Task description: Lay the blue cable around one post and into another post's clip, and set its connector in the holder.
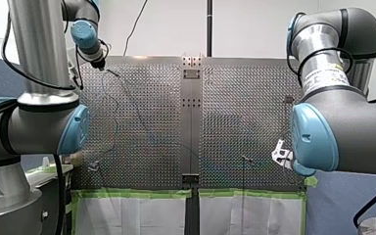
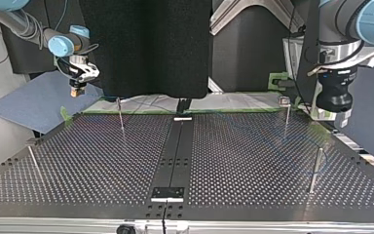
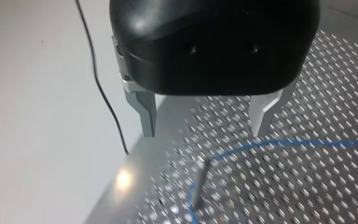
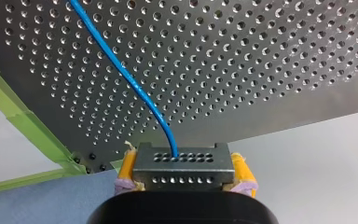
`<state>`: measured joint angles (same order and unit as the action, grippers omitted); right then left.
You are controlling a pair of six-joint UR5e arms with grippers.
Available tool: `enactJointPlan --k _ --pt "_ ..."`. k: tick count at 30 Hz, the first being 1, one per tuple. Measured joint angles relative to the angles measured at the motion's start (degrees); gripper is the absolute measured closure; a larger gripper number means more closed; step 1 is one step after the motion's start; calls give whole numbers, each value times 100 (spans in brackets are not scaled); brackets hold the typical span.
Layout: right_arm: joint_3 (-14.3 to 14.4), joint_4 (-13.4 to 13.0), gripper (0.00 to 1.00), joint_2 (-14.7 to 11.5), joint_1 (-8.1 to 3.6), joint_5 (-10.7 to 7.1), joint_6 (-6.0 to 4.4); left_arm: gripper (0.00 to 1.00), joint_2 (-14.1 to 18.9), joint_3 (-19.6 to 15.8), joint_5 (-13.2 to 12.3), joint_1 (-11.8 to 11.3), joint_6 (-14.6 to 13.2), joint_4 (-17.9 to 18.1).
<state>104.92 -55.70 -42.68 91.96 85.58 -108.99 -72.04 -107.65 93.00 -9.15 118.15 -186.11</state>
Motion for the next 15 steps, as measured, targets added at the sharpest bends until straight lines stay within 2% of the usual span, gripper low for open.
enactJointPlan --k 7,15 --pt "0 -9 98 0 9 -46 -1 0 -238 350 -347 -11 286 -44" --pt "0 -4 98 0 11 -57 4 0 -576 743 -740 -14 106 -226"
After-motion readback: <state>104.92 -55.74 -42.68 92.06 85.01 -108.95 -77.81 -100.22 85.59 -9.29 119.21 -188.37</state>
